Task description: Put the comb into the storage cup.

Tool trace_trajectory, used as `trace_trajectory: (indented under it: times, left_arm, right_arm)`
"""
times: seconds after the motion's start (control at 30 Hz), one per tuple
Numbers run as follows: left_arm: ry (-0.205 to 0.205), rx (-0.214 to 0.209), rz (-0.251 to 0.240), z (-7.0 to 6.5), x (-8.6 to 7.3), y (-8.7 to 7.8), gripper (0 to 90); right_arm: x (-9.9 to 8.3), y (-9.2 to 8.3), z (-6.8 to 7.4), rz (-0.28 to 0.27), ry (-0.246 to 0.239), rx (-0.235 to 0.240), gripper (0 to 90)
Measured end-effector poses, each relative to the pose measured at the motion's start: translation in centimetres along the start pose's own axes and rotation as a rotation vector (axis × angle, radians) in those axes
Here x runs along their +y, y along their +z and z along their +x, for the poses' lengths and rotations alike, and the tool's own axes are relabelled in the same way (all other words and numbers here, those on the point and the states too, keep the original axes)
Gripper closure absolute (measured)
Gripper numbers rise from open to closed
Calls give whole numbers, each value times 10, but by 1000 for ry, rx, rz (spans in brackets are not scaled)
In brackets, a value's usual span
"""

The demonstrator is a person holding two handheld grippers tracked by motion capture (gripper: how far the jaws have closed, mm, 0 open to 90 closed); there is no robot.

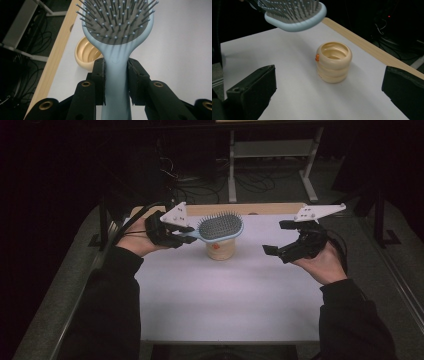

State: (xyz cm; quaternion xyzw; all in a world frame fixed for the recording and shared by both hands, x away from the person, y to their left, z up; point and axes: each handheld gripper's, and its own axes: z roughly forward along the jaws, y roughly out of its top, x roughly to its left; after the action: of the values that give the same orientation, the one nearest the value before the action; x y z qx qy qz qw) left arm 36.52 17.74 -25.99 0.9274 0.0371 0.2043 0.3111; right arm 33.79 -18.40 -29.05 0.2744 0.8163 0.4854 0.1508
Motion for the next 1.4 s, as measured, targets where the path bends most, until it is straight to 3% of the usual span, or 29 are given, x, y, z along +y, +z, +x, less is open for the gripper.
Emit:
trace_trajectory:
  times: [0.23, 0.57, 1.07, 1.3, 1.4]
  left_arm:
    - [9, 11, 7, 2, 5, 1, 700]
    - [16, 54, -21, 5, 15, 2, 701]
    - [30, 80, -59, 3, 24, 10, 701]
    - [33, 102, -101, 1, 23, 11, 700]
    - [32, 107, -107, 0, 22, 11, 700]
  right_arm:
    - [17, 8, 4, -4, -14, 19, 0]
    - [31, 20, -1, -36, 16, 50, 0]
    - [52, 35, -2, -47, 47, 35, 0]
    - [59, 44, -3, -66, 109, 85, 0]
    - [64, 49, -1, -93, 169, 136, 4]
